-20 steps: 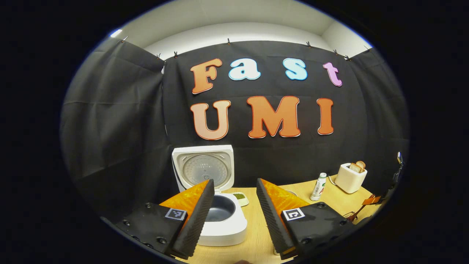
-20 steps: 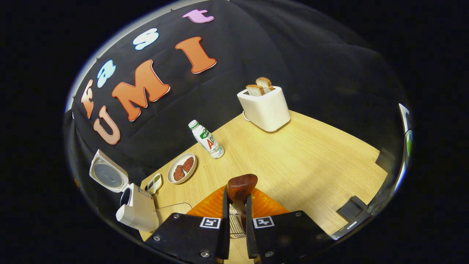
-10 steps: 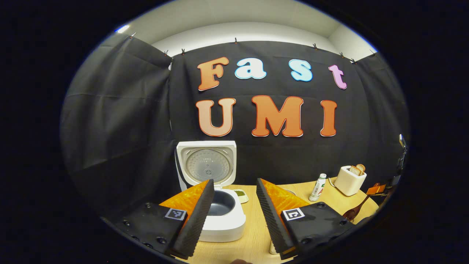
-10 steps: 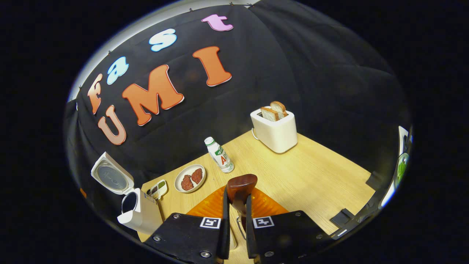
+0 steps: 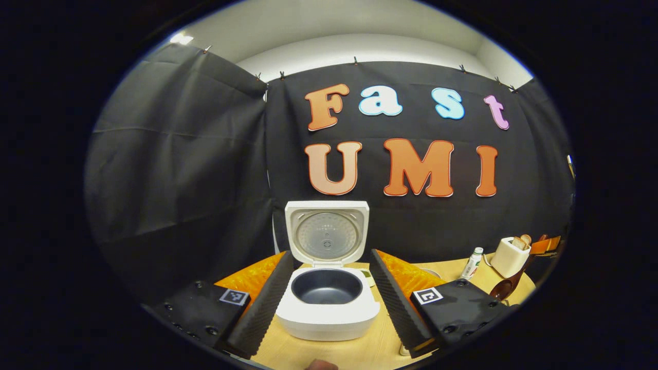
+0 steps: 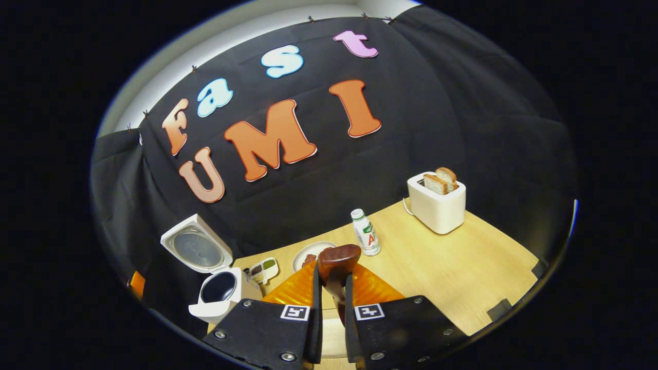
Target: Close the left gripper, press the button to open the rice cooker; take a wooden spoon from the chopstick holder with the right hand, scoop a spoonful of rice and pour it into the rice cooker, then put the wooden spoon back into the chopstick holder.
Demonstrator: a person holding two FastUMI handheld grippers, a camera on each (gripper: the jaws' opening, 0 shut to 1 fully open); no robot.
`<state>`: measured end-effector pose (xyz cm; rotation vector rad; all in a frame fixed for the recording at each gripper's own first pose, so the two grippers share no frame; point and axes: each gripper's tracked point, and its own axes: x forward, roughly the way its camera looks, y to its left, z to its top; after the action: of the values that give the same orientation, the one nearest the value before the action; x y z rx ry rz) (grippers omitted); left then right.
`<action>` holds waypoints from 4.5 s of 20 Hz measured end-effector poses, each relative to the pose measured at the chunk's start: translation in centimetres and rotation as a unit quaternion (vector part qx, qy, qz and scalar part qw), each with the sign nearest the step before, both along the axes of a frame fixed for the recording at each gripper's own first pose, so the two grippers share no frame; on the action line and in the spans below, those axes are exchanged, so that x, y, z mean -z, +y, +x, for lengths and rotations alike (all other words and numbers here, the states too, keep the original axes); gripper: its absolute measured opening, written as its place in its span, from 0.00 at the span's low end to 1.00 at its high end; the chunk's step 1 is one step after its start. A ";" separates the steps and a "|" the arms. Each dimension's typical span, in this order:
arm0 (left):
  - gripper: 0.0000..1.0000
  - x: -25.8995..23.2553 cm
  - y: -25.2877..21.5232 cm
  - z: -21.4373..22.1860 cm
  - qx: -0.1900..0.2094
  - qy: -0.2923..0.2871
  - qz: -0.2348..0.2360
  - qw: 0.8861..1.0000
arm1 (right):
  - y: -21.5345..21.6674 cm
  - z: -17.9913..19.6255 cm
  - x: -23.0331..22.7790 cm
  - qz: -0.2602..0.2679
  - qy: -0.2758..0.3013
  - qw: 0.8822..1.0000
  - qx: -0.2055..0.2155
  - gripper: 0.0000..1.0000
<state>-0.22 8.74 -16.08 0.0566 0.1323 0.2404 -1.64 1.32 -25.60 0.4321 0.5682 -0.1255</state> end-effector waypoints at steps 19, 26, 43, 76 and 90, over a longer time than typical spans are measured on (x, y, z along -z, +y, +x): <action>0.97 2.3 4.0 -1.8 -0.036 0.035 0.016 0.999 | 7.3 -2.6 13.0 -0.114 0.099 0.981 -0.119 0.18; 0.97 3.1 4.2 -2.0 -0.046 0.047 0.021 0.998 | 9.7 -2.2 14.1 -0.085 0.109 0.982 -0.130 0.18; 0.97 4.4 5.9 -1.9 -0.048 0.064 0.010 0.997 | 9.6 -2.6 15.3 0.142 0.167 0.976 -0.004 0.18; 1.00 4.6 3.1 -0.8 -0.016 0.067 0.011 0.998 | 2.4 0.2 11.4 0.546 0.100 0.818 0.150 0.18; 1.00 3.6 7.9 -2.4 -0.054 0.044 0.012 0.998 | 12.3 7.9 2.5 0.621 0.081 0.776 0.072 0.18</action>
<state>-2.58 16.64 -19.68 0.0837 0.2197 0.3472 6.28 13.67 -28.07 1.7856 0.7387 0.0954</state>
